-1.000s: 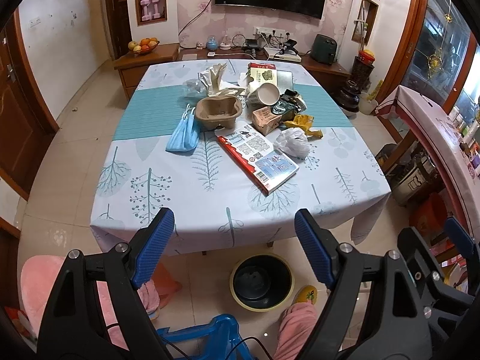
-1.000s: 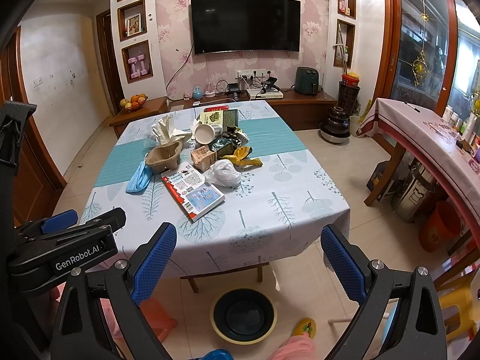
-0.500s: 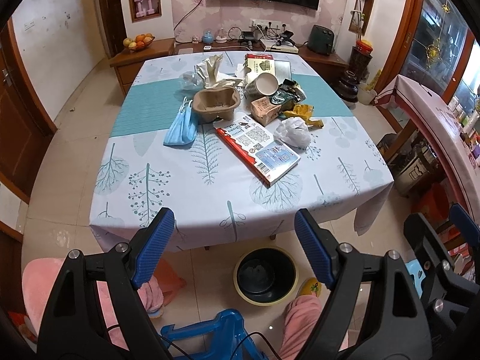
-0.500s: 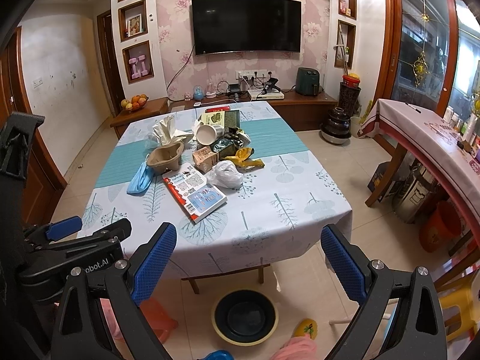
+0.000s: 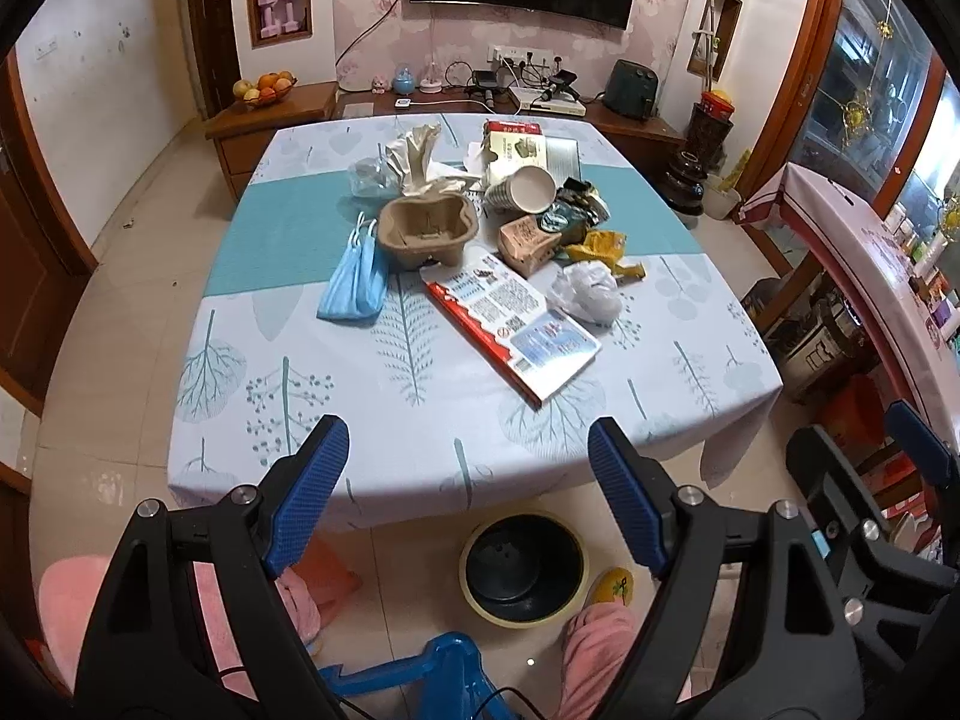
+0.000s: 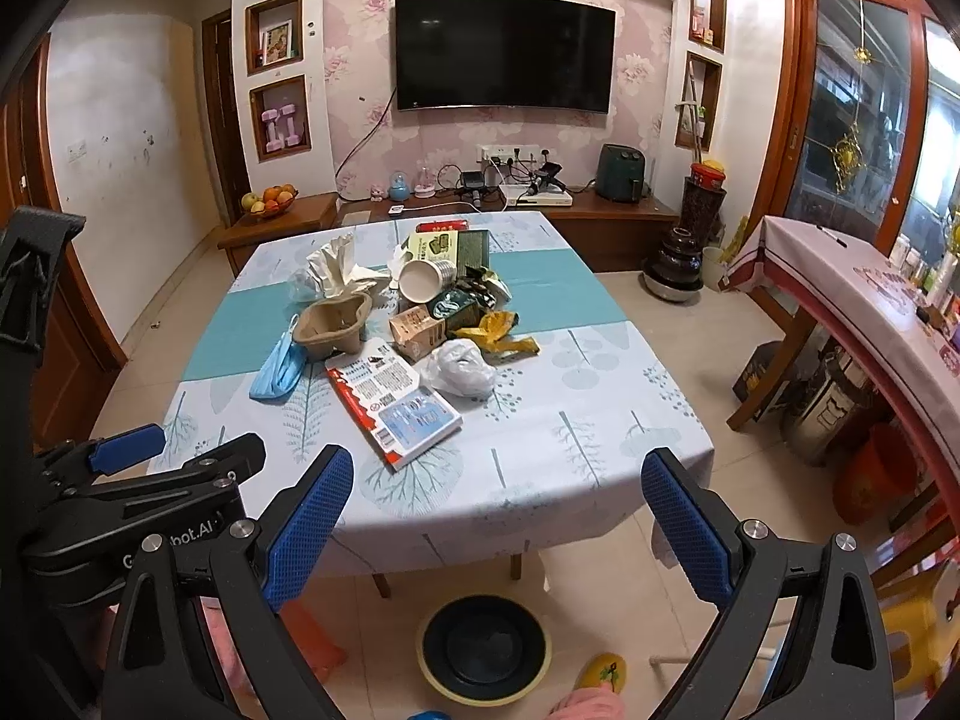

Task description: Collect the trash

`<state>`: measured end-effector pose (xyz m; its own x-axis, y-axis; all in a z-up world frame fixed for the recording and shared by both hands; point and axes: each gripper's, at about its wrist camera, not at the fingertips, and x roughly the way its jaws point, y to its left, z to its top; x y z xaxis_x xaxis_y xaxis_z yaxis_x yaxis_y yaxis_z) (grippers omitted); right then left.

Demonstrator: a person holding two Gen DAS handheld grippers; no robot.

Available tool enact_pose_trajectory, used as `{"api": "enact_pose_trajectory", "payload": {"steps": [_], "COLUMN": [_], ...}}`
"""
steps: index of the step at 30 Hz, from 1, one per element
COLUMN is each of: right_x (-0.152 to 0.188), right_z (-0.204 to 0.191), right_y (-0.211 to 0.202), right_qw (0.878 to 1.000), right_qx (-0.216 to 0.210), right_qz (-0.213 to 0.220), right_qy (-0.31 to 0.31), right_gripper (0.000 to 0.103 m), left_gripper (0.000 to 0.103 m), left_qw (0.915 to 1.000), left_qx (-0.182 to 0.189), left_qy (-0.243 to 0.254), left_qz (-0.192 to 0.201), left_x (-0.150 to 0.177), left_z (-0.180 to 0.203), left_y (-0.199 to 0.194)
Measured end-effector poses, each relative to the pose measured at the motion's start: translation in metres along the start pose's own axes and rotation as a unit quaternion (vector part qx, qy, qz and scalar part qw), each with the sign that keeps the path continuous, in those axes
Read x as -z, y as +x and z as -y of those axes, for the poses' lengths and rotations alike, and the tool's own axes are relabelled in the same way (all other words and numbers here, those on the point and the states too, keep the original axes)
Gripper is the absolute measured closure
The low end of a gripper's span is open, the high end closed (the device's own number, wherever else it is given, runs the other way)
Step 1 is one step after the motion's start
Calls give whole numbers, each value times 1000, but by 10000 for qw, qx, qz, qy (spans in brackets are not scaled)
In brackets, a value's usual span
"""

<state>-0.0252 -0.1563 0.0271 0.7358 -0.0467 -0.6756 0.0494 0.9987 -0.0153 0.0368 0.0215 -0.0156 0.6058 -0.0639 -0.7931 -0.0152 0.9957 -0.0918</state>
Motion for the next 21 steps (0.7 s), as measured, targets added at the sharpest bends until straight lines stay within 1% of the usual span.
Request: {"api": "enact_pose_trajectory", "payload": {"steps": [4, 10, 21], "right_x": [-10, -21, -28], "right_z": [-8, -20, -29], "right_y": [9, 16, 21], "right_qw": [9999, 9998, 9996], "right_qx": [70, 121, 165], "right_qz": [33, 73, 93], "right_qy": [-83, -153, -230], "right_gripper": [5, 4, 4], "left_gripper": [23, 23, 23], "left_qw": [9999, 9998, 9997], "left_qx": [38, 72, 58], "left_qy": [-79, -129, -208], "left_qz": [58, 107, 131], "left_x": [-11, -18, -25], "left_z": [-8, -18, -28], "left_y": [5, 8, 15]}}
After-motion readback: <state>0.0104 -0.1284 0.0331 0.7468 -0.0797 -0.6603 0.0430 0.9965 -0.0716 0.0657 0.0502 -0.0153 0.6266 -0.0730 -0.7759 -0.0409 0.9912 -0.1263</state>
